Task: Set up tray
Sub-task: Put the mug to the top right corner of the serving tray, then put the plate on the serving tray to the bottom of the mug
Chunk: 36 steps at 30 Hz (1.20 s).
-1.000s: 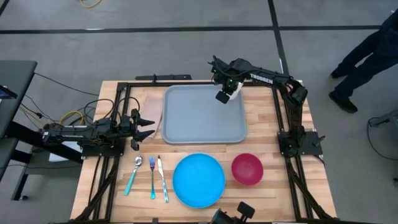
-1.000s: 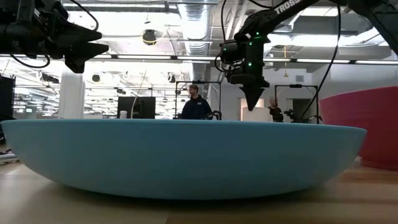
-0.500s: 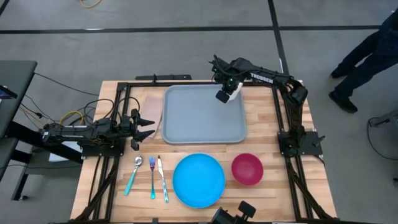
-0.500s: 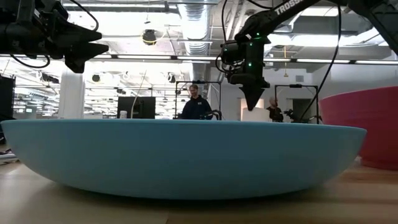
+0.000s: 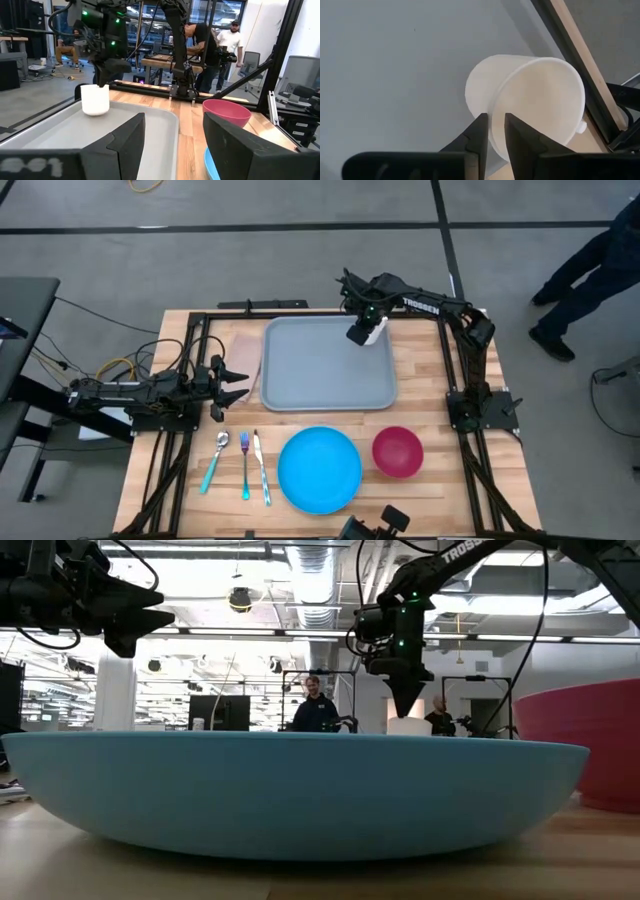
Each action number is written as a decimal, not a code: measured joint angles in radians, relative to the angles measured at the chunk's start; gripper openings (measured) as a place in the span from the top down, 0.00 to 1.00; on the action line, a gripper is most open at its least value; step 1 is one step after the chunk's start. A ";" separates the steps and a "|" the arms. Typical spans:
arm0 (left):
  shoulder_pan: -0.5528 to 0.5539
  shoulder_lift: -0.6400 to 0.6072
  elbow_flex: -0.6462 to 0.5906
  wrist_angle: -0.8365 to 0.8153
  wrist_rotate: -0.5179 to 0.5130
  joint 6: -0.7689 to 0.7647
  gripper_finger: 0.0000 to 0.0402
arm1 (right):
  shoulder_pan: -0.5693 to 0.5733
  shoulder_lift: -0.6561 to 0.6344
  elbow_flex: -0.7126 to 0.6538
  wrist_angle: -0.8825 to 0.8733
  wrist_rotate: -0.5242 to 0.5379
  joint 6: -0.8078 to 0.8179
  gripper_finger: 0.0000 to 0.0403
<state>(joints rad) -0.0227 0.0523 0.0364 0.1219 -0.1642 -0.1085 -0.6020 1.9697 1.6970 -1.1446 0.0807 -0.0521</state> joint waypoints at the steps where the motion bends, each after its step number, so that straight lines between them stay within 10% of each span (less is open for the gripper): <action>1: 0.000 0.000 0.000 0.000 0.000 0.000 0.53 | 0.004 0.000 0.000 0.000 -0.001 0.000 0.86; 20: 0.000 0.000 0.000 0.000 0.000 0.000 0.53 | 0.068 -0.015 0.104 -0.036 -0.025 0.036 0.81; 36: 0.000 0.000 0.000 -0.013 0.002 0.018 0.53 | 0.496 -0.067 0.141 -0.194 -0.121 0.142 0.81</action>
<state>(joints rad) -0.0227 0.0522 0.0364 0.1089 -0.1625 -0.0910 -0.1062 1.9028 1.8376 -1.3391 -0.0399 0.0900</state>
